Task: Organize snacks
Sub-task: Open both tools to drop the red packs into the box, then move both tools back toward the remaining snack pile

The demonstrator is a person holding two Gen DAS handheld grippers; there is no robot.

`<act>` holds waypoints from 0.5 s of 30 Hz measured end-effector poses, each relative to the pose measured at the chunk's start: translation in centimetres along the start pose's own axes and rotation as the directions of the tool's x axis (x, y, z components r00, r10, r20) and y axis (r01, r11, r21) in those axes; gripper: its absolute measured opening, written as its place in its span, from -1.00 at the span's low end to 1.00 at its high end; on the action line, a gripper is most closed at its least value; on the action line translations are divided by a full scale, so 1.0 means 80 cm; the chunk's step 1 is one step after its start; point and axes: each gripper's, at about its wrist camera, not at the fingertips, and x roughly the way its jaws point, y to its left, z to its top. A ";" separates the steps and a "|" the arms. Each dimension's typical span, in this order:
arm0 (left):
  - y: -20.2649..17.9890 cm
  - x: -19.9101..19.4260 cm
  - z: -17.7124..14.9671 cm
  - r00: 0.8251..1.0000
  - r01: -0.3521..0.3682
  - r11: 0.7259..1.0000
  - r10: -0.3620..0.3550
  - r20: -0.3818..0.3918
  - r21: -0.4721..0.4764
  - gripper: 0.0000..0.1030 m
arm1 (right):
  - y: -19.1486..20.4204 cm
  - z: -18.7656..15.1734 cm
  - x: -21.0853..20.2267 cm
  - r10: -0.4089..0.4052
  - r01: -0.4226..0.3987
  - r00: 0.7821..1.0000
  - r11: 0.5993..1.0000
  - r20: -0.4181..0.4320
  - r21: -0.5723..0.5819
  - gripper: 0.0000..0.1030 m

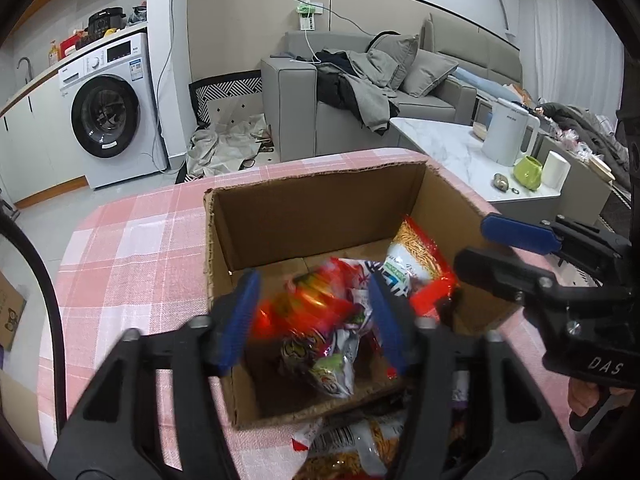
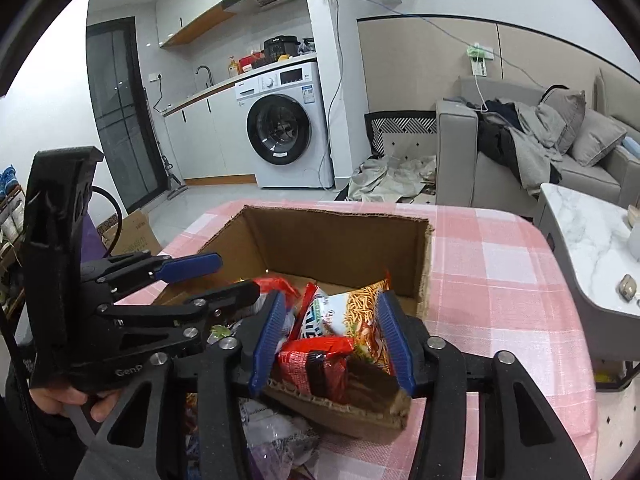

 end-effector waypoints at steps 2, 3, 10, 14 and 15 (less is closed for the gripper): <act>0.002 -0.015 -0.002 1.000 0.005 1.000 -0.004 0.023 -0.011 0.57 | 0.000 -0.001 -0.010 -0.020 0.020 1.000 1.000 0.006 -0.010 0.58; 0.002 -0.023 -0.003 1.000 0.015 1.000 -0.014 0.025 -0.018 0.61 | 0.000 -0.002 -0.017 -0.043 0.043 0.999 0.999 0.013 -0.015 0.67; 0.008 -0.075 -0.028 0.999 0.019 0.999 -0.017 0.047 -0.043 0.98 | -0.013 -0.024 -0.048 -0.047 0.048 0.999 0.999 -0.024 0.025 0.99; 0.007 -0.101 -0.055 0.999 0.009 0.999 -0.007 0.037 -0.044 0.98 | -0.017 -0.042 -0.060 -0.043 0.045 0.998 0.998 -0.051 0.037 0.99; 0.007 -0.105 -0.061 1.000 0.006 0.999 -0.005 0.029 -0.043 0.98 | -0.019 -0.048 -0.062 -0.034 0.037 0.997 0.998 -0.064 0.041 0.99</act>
